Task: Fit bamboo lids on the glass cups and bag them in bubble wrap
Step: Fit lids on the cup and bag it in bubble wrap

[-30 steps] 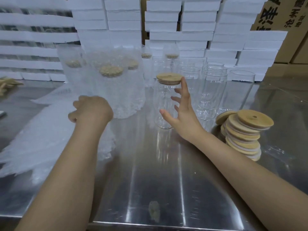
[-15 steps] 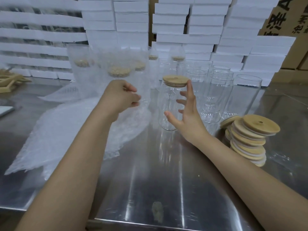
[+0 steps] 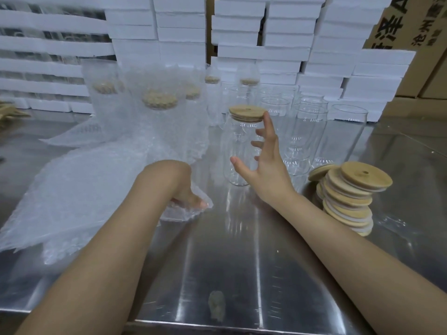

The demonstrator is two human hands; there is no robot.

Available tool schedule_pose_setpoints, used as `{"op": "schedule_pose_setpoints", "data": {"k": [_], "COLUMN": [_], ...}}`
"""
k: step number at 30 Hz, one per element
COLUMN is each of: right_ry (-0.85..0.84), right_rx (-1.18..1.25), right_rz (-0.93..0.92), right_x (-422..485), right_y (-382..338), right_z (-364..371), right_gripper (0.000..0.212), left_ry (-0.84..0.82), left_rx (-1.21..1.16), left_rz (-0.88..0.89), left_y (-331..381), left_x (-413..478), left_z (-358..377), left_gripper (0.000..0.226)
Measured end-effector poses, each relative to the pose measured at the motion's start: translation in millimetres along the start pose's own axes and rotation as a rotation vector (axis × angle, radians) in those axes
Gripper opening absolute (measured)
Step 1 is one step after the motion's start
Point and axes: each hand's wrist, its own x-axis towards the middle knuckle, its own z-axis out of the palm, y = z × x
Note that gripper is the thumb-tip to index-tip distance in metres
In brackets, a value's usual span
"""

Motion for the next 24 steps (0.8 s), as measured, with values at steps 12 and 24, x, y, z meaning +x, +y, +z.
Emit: {"op": "schedule_pose_setpoints", "data": {"k": [12, 24], "right_ry": [0.037, 0.063], "right_rx": [0.183, 0.015], "right_rz": [0.113, 0.115], "right_x": [0.7, -0.1], "right_y": [9.3, 0.3], "right_z": [6.4, -1.8], "right_gripper": [0.096, 0.108], "left_ry": [-0.427, 1.042], "left_rx": [-1.289, -0.618], "left_rz": [1.015, 0.560], "left_y": [3.5, 15.6], "left_x": [-23.9, -0.1], "left_z": [-13.9, -9.2], "left_gripper": [0.041, 0.003]}}
